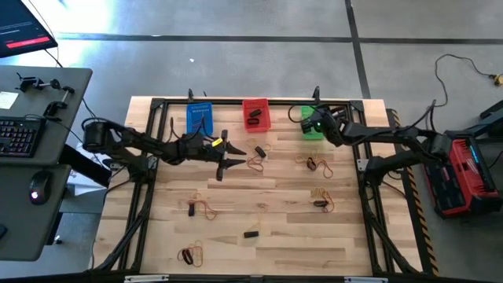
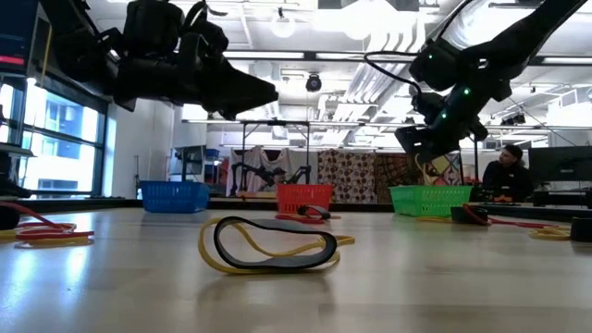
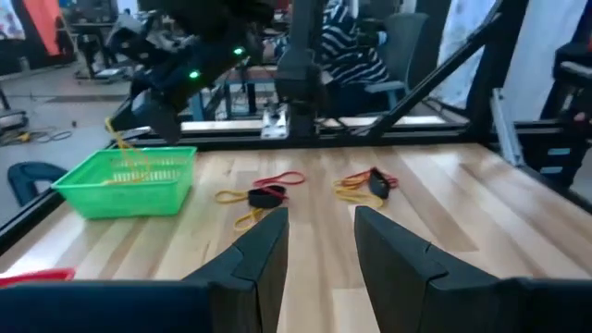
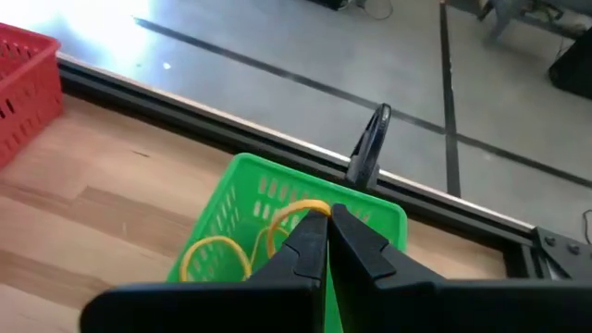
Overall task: Sort rubber bands into baskets
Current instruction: Put the yellow rubber band into the green bin, then put the red rubber band into the blue bin
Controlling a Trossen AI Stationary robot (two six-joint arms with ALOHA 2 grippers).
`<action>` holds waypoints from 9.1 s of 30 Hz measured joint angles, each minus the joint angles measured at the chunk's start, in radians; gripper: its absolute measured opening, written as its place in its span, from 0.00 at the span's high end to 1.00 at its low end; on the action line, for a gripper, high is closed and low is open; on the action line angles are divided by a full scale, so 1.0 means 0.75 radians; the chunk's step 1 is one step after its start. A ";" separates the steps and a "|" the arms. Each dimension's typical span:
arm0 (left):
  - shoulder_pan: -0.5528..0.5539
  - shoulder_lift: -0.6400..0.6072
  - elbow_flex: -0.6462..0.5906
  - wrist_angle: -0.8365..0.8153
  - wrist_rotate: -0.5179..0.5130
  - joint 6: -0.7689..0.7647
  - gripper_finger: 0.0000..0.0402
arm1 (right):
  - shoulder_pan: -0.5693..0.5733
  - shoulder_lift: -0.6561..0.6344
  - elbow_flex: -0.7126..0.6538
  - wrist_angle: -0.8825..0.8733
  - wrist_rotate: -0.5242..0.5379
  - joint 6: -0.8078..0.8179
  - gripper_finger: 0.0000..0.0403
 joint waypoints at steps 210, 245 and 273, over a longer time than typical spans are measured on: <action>0.008 0.055 0.000 -0.138 -0.015 -0.018 0.70 | 1.403 0.121 0.748 -1.618 -0.104 1.107 1.00; -0.188 0.055 0.107 -0.135 -0.211 0.060 0.59 | 1.078 0.121 0.265 0.104 -0.036 0.036 1.00; -0.205 0.303 0.453 -0.305 -0.123 0.087 0.52 | 1.074 0.121 0.210 0.314 -0.313 -0.126 1.00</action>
